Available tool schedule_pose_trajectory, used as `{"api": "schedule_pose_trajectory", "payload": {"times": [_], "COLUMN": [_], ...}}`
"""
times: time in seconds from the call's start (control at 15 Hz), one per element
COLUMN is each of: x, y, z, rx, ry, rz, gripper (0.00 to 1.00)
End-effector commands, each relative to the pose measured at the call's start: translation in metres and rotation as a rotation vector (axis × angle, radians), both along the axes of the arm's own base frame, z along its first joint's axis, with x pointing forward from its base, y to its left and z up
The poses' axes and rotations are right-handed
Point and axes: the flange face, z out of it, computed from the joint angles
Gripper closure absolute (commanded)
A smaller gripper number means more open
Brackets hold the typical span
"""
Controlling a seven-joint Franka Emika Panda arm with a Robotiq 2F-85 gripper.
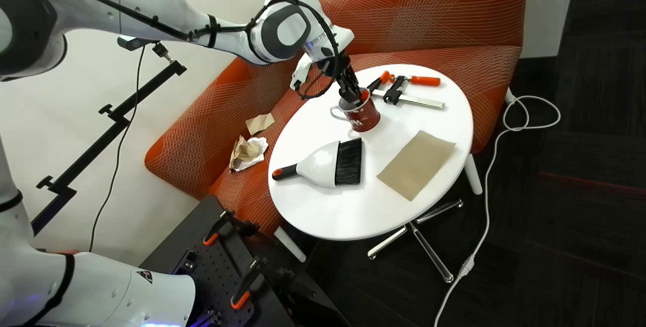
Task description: Pick up the marker from the cup and place it on the table
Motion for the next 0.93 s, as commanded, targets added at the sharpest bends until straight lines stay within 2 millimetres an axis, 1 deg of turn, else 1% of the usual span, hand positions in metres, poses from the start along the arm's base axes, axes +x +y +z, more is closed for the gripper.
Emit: {"api": "schedule_pose_trajectory", "payload": {"times": [0.0,0.07,0.2,0.33,0.6,0.87], "x": [0.002,0.000,-0.005,-0.011,-0.023,-0.047], "y": [0.007,0.010,0.017,0.025,0.039,0.060], "z": [0.006,0.010,0.019,0.032,0.071,0.112], "rx": [-0.032,-0.035,-0.048,-0.070,-0.142,-0.141], "ry": [-0.016,-0.020,-0.034,-0.071,-0.203,-0.286], "rz": [0.008,0.015,0.027,0.046,0.074,0.139], "gripper": [0.96,0.92,0.91,0.91,0.91,0.91]}}
